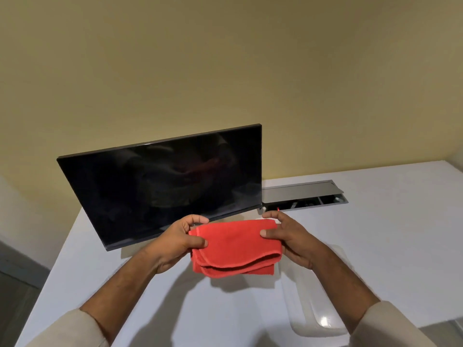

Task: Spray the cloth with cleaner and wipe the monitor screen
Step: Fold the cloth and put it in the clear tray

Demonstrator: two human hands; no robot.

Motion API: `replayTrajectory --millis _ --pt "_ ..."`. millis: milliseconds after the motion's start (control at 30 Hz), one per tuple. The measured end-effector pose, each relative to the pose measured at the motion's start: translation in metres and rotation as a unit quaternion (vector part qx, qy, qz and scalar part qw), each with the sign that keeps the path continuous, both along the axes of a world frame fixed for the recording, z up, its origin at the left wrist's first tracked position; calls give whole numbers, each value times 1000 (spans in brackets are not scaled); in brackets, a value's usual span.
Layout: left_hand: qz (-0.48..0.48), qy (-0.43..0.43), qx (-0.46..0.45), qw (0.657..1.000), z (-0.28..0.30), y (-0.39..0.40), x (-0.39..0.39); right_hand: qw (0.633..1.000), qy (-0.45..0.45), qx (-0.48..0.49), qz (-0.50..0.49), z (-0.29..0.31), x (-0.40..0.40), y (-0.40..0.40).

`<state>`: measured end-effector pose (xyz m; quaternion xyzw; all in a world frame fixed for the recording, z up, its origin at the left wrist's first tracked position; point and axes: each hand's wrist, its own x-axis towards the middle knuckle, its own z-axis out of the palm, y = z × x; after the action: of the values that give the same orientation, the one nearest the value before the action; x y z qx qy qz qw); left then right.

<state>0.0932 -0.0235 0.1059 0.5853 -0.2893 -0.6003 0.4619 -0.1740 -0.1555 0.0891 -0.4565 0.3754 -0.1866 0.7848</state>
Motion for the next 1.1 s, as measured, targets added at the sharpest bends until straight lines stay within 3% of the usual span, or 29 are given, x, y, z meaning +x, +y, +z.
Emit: replayTrajectory --millis 100,200,433,700,867,1000,1100 --pt "-6 21 -3 1000 -3 -6 -13 998 -2 59 6 0 -18 4" --pt "-10 35 -9 999 -5 -12 -28 994 77 60 49 1 -36 7" --pt "-81 -34 -19 996 -11 -25 -64 986 147 -71 27 35 -76 2" --pt "-115 -121 -58 984 -18 -50 -141 945 205 -253 -34 79 -128 -5" --pt "-267 -139 -74 951 -17 -61 -200 908 235 -346 -2 104 -149 -19" --pt "-214 -100 -116 965 -6 -77 -236 886 257 -379 72 113 -153 -27" --pt "-145 -88 -126 977 -7 -86 -255 892 233 -386 37 105 -156 -32"
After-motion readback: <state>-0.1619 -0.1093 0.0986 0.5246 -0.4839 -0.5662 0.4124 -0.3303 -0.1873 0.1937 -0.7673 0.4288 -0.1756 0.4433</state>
